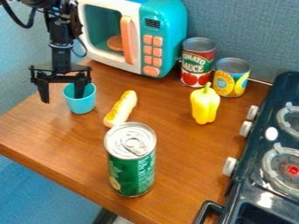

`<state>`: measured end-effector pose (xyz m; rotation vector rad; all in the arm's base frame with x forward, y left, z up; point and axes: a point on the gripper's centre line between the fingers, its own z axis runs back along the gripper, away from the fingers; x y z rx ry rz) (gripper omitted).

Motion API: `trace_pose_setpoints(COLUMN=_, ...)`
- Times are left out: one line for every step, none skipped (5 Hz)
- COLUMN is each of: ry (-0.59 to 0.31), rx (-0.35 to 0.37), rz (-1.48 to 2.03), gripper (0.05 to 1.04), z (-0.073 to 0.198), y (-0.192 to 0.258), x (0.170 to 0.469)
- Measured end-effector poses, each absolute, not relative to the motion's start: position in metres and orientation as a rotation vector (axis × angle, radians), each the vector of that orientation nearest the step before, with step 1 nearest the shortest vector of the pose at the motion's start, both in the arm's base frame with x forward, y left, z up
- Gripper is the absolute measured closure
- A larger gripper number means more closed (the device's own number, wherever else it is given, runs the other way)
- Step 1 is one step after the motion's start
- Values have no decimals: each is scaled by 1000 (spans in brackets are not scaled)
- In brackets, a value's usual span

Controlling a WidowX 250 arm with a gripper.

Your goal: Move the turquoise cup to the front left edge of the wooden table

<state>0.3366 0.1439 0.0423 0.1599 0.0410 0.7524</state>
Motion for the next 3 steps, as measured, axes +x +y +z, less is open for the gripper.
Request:
trace_pose_setpoints(ry=22, rx=161, rz=748, gripper=400, z=43, y=145, x=339)
trace_pose_setpoints(ry=27, rx=160, rz=721, gripper=696, z=37, y=140, x=337)
trace_pose_setpoints(ry=21, rx=176, rz=699, gripper=898, z=38, y=137, x=338)
